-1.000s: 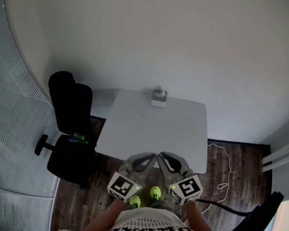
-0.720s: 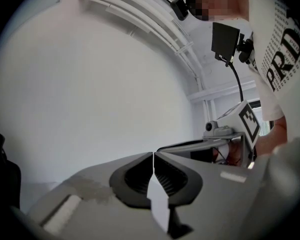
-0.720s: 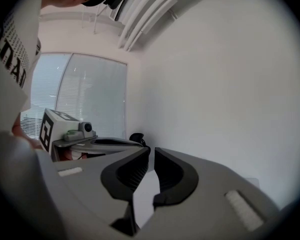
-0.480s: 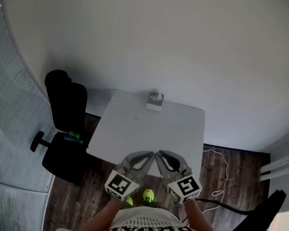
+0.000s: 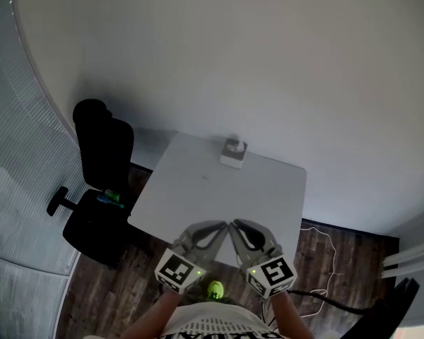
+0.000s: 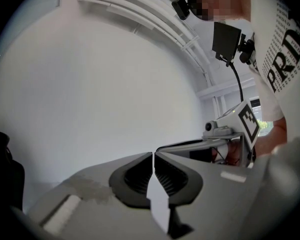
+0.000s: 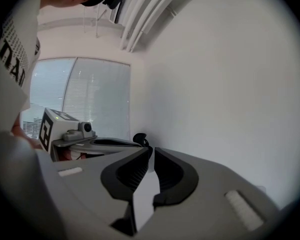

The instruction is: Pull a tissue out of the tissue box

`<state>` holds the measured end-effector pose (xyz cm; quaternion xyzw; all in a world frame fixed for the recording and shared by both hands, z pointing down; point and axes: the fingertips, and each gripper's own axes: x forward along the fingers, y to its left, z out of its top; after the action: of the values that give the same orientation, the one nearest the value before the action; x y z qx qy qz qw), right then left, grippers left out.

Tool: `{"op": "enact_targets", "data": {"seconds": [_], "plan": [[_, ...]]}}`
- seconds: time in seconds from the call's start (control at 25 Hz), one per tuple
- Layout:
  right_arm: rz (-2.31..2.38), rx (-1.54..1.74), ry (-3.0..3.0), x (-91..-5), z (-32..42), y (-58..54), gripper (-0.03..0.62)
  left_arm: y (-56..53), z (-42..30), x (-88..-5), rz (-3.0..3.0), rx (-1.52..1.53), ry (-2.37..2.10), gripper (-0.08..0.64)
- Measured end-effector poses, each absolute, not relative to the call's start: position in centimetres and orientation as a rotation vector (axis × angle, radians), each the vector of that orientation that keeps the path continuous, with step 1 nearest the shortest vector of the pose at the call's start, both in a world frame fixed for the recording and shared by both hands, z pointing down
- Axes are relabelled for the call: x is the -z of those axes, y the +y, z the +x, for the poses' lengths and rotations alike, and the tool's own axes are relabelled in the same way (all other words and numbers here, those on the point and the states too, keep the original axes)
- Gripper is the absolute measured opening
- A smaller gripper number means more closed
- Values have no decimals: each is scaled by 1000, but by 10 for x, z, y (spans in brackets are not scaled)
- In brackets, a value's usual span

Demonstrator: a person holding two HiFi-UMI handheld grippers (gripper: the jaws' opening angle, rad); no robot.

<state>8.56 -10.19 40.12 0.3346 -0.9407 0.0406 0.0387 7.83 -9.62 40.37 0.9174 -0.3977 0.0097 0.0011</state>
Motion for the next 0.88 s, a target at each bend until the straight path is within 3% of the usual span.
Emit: {"op": "enact_targets", "data": {"seconds": [0.88], "plan": [[1150,-109,-2815,-393,48,-227,30,-223,40,-392,2925,31,-1134,3]]}}
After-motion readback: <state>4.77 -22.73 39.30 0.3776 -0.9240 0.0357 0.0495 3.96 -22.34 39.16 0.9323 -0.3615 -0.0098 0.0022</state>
